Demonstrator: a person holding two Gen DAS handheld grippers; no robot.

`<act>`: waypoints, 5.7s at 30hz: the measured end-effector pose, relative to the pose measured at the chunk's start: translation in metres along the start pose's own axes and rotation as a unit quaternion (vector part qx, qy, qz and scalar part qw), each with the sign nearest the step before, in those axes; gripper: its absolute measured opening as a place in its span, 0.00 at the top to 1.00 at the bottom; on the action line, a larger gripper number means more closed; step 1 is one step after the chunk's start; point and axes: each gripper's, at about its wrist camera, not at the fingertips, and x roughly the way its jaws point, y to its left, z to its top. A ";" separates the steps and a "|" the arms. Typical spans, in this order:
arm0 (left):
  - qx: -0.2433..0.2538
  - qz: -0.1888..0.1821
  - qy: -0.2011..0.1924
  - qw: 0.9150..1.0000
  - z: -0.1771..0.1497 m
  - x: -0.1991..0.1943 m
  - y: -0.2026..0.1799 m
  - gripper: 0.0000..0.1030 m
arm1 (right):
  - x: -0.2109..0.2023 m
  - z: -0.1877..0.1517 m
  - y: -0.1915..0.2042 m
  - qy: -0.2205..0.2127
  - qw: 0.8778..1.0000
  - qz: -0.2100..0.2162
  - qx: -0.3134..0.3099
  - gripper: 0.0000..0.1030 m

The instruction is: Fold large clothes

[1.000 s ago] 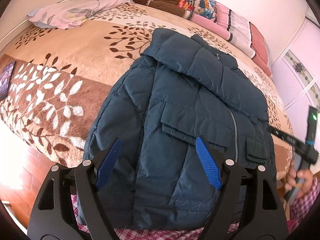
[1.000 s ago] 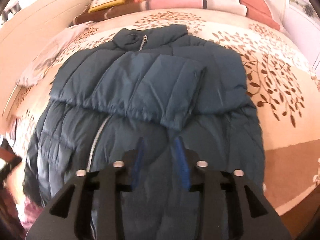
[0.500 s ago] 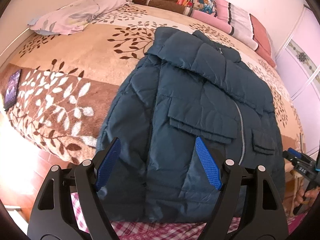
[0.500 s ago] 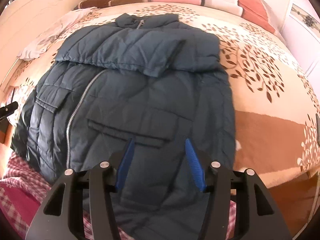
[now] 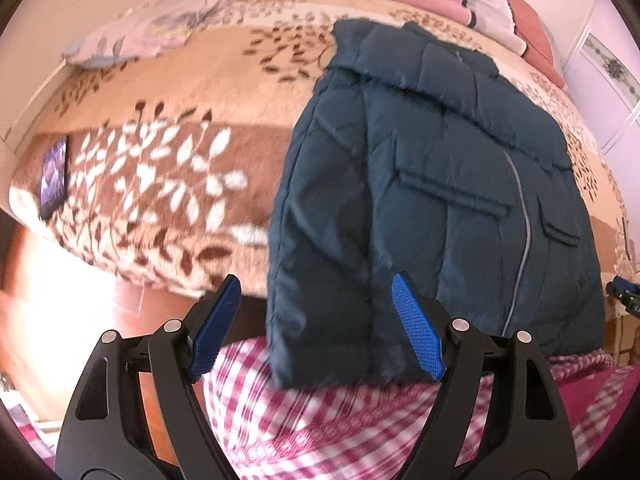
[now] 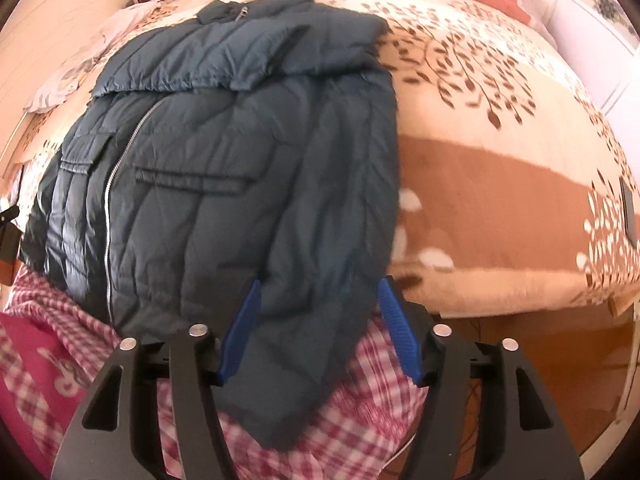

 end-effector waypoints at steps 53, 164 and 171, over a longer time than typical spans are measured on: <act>-0.041 -0.174 -0.062 0.982 -0.001 -0.037 0.020 0.91 | -0.030 -0.025 -0.025 -0.058 0.951 0.269 0.143 0.88; -0.005 -0.041 -0.146 0.988 0.166 0.019 -0.044 0.95 | 0.060 0.202 -0.015 -0.118 0.966 0.167 0.159 0.87; -0.079 -0.058 -0.081 0.992 0.090 0.021 -0.021 0.58 | 0.047 0.105 -0.029 -0.085 0.965 0.158 0.193 0.87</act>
